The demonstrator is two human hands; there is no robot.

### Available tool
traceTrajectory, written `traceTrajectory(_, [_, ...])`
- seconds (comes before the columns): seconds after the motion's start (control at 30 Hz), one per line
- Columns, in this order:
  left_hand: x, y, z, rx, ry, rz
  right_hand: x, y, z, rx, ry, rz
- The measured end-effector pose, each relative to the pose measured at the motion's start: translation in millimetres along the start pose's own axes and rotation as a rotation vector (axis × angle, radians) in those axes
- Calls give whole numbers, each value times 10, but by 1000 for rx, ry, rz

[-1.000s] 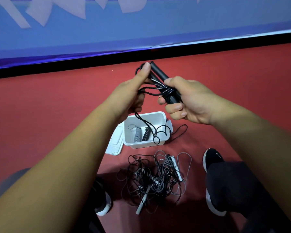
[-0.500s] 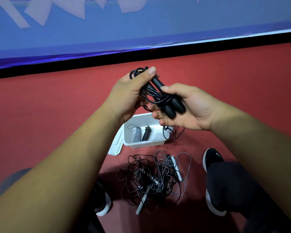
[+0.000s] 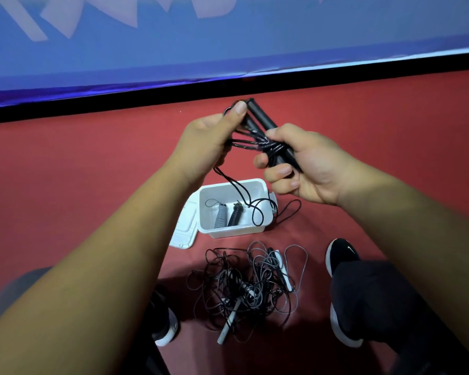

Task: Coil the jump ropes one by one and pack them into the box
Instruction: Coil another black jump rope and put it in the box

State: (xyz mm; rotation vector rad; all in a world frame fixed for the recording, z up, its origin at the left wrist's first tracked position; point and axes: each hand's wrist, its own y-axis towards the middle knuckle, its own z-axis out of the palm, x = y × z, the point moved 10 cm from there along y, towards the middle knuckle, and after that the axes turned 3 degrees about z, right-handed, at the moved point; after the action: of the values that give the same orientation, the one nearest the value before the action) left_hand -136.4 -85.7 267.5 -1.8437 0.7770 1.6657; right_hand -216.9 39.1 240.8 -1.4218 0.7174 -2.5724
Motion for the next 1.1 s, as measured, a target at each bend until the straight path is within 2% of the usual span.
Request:
traceTrajectory(0.07, [61, -2, -2, 59, 121, -47, 77, 19, -136, -81, 11, -31])
traceTrajectory(0.17, [162, -83, 158, 264, 295, -98, 120, 31, -308, -180, 7, -35])
traceTrajectory(0.27, [202, -180, 297, 427, 360, -101, 123, 39, -357, -200, -4, -28])
traceTrajectory(0.43, [284, -214, 308, 549, 442, -120, 110, 16, -369, -187, -61, -2])
traceTrajectory(0.63, [594, -238, 311, 542, 582, -230, 3, -56, -208, -62, -155, 73])
traceTrajectory(0.73, [653, -241, 324, 473, 523, -263, -74, -111, -72, 40, -211, 126])
traceTrajectory(0.83, [595, -259, 372, 433, 304, -259, -185, -180, 26, 166, -245, 212])
traceTrajectory(0.97, [404, -199, 363, 462, 80, -140, -409, -314, 84, 329, -323, 381])
traceTrajectory(1.1, [307, -189, 467, 484, -70, -145, -635, -409, 140, 455, -479, 506])
